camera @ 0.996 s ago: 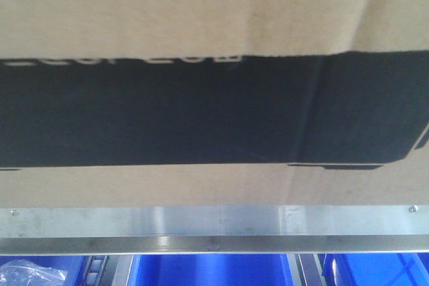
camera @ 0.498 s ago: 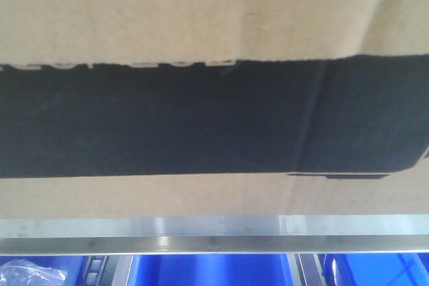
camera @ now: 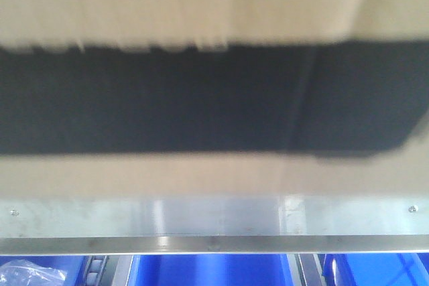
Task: Grab box from left shelf to table start
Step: 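Lift the ECOFLOW box with both grippers and pull it off the shelf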
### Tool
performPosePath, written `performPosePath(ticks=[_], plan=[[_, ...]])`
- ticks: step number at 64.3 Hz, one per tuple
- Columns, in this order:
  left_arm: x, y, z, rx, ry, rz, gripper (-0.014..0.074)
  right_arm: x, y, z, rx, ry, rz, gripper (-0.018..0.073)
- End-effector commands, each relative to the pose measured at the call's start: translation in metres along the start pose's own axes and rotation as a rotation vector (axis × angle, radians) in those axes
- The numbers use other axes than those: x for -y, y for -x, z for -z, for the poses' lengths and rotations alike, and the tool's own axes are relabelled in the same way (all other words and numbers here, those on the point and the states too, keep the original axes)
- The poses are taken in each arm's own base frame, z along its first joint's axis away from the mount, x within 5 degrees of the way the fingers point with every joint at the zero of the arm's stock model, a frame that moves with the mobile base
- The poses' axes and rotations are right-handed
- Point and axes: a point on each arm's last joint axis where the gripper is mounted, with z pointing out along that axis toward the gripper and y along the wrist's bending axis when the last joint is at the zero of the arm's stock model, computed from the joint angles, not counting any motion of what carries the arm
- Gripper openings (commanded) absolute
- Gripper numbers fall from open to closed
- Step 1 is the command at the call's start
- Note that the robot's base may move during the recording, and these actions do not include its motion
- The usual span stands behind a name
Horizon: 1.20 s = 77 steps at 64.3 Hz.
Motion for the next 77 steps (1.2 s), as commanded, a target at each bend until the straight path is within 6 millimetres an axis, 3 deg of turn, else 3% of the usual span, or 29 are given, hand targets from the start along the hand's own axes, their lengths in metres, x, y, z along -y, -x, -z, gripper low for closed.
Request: performPosePath(ticks=[1, 77], plan=[[-0.0054, 0.0252, 0.0193, 0.262, 0.062, -0.071, -0.0102, 0.0078, 0.0202, 0.0093, 0.185, -0.131, 0.108, 0.0057], [-0.005, 0.0293, 0.0234, 0.324, 0.057, -0.085, -0.0102, 0.0064, 0.0243, 0.0121, 0.243, -0.122, 0.116, 0.0057]])
